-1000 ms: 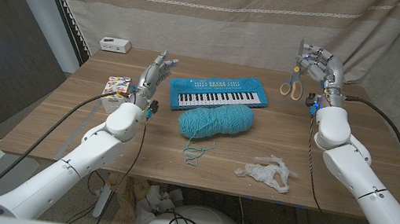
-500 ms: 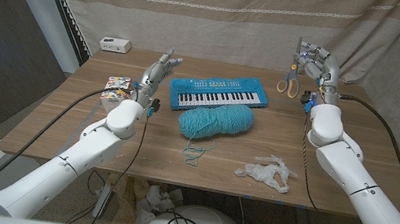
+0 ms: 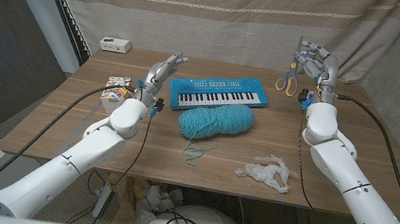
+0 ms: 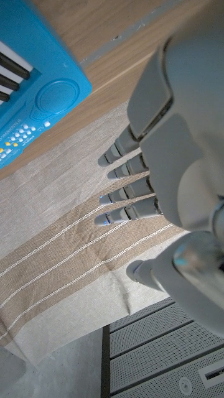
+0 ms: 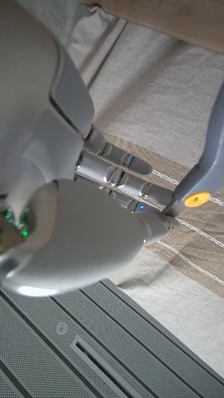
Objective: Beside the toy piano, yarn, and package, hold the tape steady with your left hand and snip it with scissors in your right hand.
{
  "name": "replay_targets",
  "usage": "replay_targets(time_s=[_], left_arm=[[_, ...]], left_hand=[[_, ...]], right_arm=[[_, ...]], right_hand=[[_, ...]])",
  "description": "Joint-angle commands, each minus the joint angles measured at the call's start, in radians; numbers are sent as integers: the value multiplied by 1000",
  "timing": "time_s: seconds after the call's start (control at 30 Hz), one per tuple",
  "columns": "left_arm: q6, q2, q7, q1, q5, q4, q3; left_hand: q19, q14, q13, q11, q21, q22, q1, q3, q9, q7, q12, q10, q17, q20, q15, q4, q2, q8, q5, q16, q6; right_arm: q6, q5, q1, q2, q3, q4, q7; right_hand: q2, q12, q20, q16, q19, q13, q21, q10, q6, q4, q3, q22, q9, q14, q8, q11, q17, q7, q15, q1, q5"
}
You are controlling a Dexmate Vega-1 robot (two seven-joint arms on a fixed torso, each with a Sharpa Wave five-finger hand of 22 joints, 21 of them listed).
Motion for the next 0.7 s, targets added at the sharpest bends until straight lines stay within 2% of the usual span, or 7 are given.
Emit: replay_targets(time_s=[0.03, 0.1, 0.27, 0.33, 0.37, 0.47, 0.7], left_arm=[[-18, -4, 10, -28, 89, -4, 32], [-19, -2, 3, -32, 97, -7, 35], [-20, -11, 3, -32, 102, -8, 39], [-33, -23, 13, -34, 116, -1, 45], [-39, -30, 23, -35, 131, 2, 50], [-38, -36, 26, -44, 159, 5, 65], [-32, -44, 14, -53, 180, 2, 82]], left_hand=[[-8, -17, 6, -9, -3, -3, 68, 30, 2, -30, 6, -14, 1, -59, -108, -18, -1, 9, -6, -1, 19], [-16, -24, 5, -28, -5, -3, 114, 45, 2, -55, 9, -17, 1, -66, -114, -23, -8, 10, -8, 0, 22], [-23, -30, 6, -34, -6, -4, 140, 52, 2, -65, 10, -18, 0, -71, -117, -23, -17, 5, -10, 0, 12], [-25, -31, 6, -36, -6, -4, 157, 55, 2, -81, 12, -16, 0, -71, -118, -24, -27, 7, -11, 1, 18], [-24, -33, 6, -51, -4, -4, 195, 58, 1, -106, 14, -16, 1, -73, -123, -25, -53, 12, -12, 3, 37], [-24, -32, 6, -67, -4, -4, 250, 60, 0, -108, 18, -9, 1, -83, -136, -24, -92, 16, -8, 5, 59], [-24, -36, 7, -76, -3, -5, 304, 61, 0, -106, 20, -5, 1, -89, -144, -23, -125, 22, 0, 5, 88]], right_arm=[[25, 14, 9, 29, -7, 18, -12], [20, 19, 10, 32, -7, 17, -14], [16, 21, 13, 38, -8, 15, -21], [15, 20, 15, 43, -9, 15, -27], [19, 20, 17, 42, -11, 17, -23], [15, 24, 18, 49, -13, 14, -26], [5, 24, 13, 60, -16, 7, -45]], right_hand=[[22, 5, -161, 1, -4, 3, 9, 8, 10, 0, 5, -1, 3, 13, -4, 0, 2, 1, -83, 33, 4], [22, 4, -161, 0, -5, 1, 11, 8, 12, 1, 5, -1, 3, 14, -4, 1, 1, 2, -83, 33, 4], [21, 4, -161, 0, -6, -1, 17, 9, 14, -1, 6, -1, 3, 18, -5, 2, -1, 3, -83, 35, 5], [20, 4, -161, -1, -7, -2, 18, 10, 15, -2, 6, -1, 3, 18, -5, 3, -1, 3, -83, 35, 5], [20, 4, -161, -1, -7, -3, 19, 11, 15, -2, 5, -1, 3, 19, -6, 3, -1, 3, -83, 35, 5], [20, 4, -161, -2, -8, -4, 22, 12, 16, -2, 5, -2, 3, 19, -6, 4, -3, 5, -83, 35, 5], [20, 3, -161, -3, -10, -8, 29, 14, 19, -2, 6, -2, 3, 23, -8, 7, -5, 7, -83, 36, 6]])
